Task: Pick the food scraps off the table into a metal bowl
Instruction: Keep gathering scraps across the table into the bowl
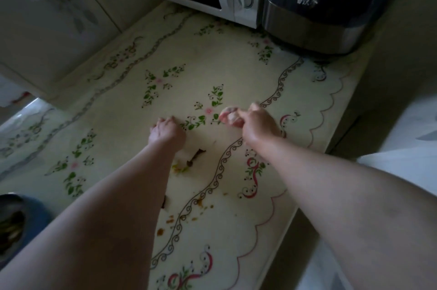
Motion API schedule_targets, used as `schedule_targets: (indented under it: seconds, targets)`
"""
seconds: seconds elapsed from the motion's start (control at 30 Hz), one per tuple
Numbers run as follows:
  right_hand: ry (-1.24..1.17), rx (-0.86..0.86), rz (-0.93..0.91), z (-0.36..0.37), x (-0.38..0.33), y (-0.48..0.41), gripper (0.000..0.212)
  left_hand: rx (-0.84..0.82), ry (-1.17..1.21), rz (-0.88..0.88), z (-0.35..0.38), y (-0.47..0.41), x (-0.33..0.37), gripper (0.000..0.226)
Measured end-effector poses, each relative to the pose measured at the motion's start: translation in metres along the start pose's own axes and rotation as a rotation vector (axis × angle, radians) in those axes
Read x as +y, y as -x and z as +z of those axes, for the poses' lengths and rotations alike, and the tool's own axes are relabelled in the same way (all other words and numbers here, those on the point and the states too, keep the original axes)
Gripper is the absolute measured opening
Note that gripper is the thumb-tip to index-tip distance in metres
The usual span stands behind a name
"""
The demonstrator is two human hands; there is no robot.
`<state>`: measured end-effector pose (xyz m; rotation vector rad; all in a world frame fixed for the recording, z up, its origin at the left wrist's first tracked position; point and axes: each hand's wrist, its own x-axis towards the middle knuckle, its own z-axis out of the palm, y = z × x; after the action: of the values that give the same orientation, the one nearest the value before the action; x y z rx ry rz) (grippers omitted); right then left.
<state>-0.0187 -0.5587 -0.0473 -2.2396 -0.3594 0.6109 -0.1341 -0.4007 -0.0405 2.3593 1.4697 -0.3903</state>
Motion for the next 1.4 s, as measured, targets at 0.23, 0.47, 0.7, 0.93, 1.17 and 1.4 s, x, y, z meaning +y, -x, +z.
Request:
schedule_targets:
  seconds: [0.23, 0.47, 0.7, 0.93, 1.17, 1.4]
  targets:
    - [0.092, 0.410, 0.260, -0.104, 0.058, -0.028, 0.035, 0.024, 0.025, 0.073, 0.012, 0.004, 0.028, 0.067]
    - [-0.159, 0.307, 0.228, -0.050, 0.039, -0.052, 0.027, 0.084, -0.148, 0.079, 0.013, -0.003, 0.009, 0.063]
    - [0.101, 0.146, 0.046, -0.022, 0.016, -0.056, 0.029, 0.041, -0.267, 0.201, -0.003, -0.004, -0.005, 0.067]
    - [0.234, -0.136, -0.185, 0.048, -0.013, -0.002, 0.027, 0.099, -0.028, 0.085, -0.009, 0.019, -0.035, 0.061]
    - [0.398, -0.381, -0.272, 0.093, -0.042, 0.054, 0.037, 0.207, 0.060, -0.159, -0.003, 0.062, -0.110, 0.042]
    - [0.218, -0.591, -0.169, 0.141, -0.048, 0.127, 0.028, 0.183, 0.086, -0.174, 0.007, 0.092, -0.138, 0.046]
